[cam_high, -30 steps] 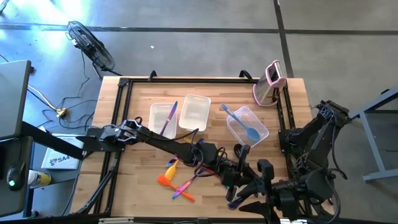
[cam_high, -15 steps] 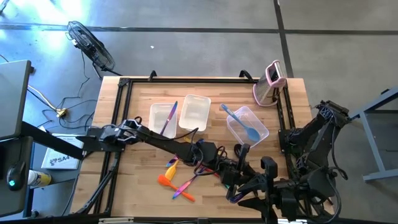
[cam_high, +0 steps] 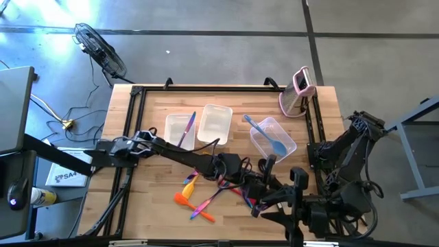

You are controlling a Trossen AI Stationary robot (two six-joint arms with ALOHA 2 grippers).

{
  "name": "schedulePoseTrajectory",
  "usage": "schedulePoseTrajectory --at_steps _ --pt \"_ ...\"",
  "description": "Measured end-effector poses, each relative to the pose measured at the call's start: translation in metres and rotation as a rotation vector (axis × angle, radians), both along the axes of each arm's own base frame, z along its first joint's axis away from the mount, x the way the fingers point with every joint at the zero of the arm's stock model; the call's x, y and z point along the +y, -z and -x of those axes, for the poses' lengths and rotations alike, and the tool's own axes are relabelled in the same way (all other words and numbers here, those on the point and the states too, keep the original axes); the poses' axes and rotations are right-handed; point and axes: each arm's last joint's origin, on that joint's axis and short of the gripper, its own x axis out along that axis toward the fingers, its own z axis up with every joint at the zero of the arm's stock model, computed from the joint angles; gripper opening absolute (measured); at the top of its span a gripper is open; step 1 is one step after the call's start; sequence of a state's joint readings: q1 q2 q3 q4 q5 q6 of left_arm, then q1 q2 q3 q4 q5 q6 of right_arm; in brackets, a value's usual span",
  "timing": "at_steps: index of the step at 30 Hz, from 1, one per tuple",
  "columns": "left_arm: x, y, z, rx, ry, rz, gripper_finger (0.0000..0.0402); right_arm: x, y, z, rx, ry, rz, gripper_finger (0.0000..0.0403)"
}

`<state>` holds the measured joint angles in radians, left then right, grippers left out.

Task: Pick & Place Kitchen Items
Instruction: Put the blue table knife into the left white bin

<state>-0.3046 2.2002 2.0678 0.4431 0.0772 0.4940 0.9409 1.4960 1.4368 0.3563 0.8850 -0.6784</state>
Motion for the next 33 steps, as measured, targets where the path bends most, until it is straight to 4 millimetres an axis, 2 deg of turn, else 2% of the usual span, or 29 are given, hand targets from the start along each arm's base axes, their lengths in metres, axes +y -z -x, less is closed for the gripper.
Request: schedulePoseTrajectory --at_steps 20,23,30,33 --pt "0.003 0.002 -0.002 0.012 -0.028 -0.023 0.0000 -0.004 -0.012 0.004 -0.073 0.098 0.094 0.0160" --pt "0.011 0.003 -0.004 0.024 -0.037 -0.010 0.0000 -0.003 -0.013 0.007 -0.084 0.083 0.086 0.0160" --pt "0.051 -0.004 -0.009 0.061 -0.059 0.010 0.0000 0.002 -0.019 0.022 -0.094 0.147 0.197 0.0160" --pt "0.072 -0.007 -0.010 0.079 -0.083 0.014 0.0000 0.002 -0.024 0.031 -0.081 0.213 0.157 0.0160"
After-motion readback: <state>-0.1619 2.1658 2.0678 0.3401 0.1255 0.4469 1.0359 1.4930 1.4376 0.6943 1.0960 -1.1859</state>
